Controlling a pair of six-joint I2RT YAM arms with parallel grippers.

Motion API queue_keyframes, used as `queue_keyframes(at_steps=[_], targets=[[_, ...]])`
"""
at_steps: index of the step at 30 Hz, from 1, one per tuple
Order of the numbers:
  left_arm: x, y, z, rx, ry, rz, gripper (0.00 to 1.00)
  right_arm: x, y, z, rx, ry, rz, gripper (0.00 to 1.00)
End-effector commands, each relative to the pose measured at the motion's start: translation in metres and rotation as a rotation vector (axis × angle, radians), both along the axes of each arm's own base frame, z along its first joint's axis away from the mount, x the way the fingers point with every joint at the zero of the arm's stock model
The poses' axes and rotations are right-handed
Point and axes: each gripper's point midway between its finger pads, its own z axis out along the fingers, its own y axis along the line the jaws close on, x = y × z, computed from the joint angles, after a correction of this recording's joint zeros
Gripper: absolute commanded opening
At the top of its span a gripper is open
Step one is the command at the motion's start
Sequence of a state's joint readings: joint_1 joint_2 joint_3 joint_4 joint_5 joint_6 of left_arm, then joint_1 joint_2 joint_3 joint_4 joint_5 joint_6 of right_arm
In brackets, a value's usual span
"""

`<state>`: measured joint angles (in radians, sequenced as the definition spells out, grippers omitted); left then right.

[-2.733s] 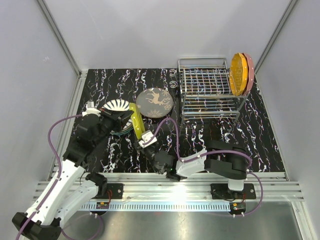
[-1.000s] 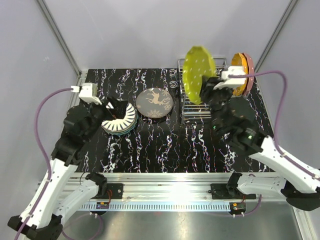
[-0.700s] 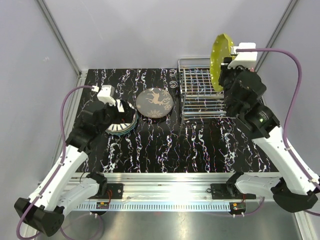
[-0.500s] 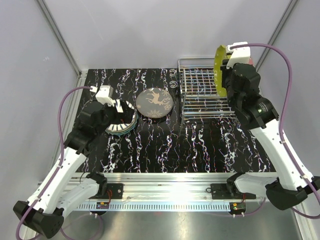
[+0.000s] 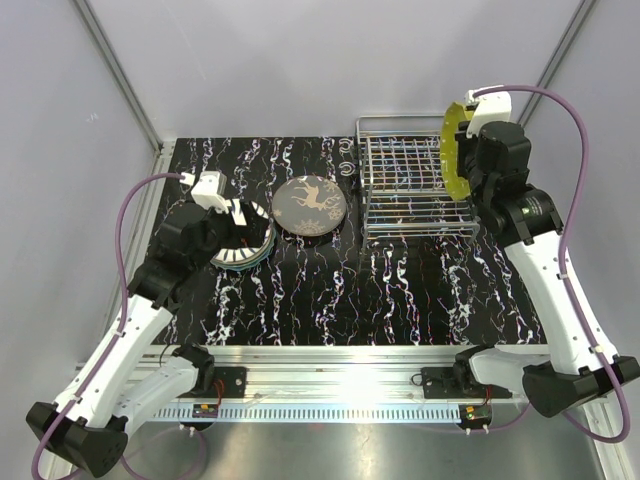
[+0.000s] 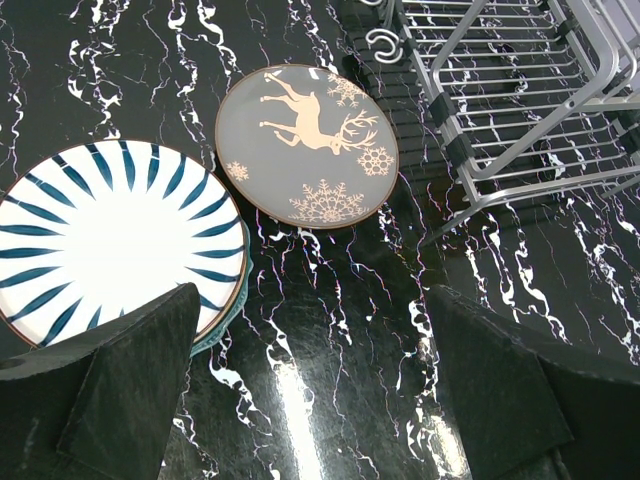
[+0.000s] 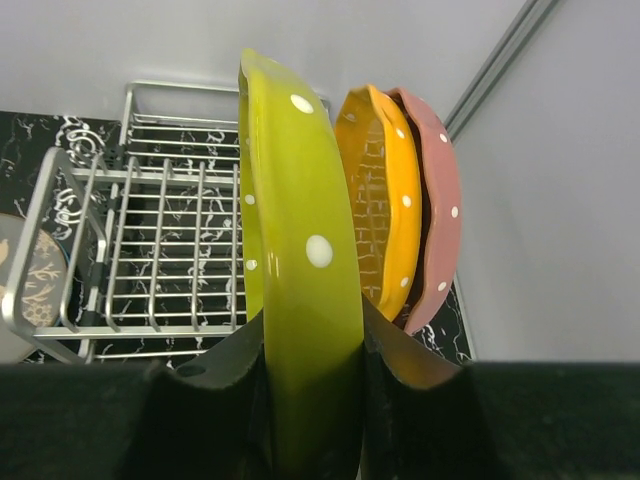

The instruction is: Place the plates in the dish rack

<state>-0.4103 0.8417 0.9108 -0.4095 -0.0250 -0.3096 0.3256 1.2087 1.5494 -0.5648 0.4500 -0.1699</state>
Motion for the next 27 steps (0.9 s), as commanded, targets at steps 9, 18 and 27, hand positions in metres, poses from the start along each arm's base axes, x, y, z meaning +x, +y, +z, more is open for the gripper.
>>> queue_keyframes(at_steps=[9, 18, 27], targets=[[0.002, -0.009, 0.009, -0.014, -0.034, -0.050, 0.99, 0.009, -0.027, 0.049, 0.007, -0.216, -0.094, 0.00], [0.001, -0.009, 0.008, -0.013, -0.034, -0.055, 0.99, 0.008, -0.042, 0.052, -0.022, -0.222, -0.126, 0.00], [0.001, -0.010, 0.007, -0.016, -0.032, -0.061, 0.99, 0.016, -0.045, 0.033, -0.048, -0.198, -0.138, 0.00]])
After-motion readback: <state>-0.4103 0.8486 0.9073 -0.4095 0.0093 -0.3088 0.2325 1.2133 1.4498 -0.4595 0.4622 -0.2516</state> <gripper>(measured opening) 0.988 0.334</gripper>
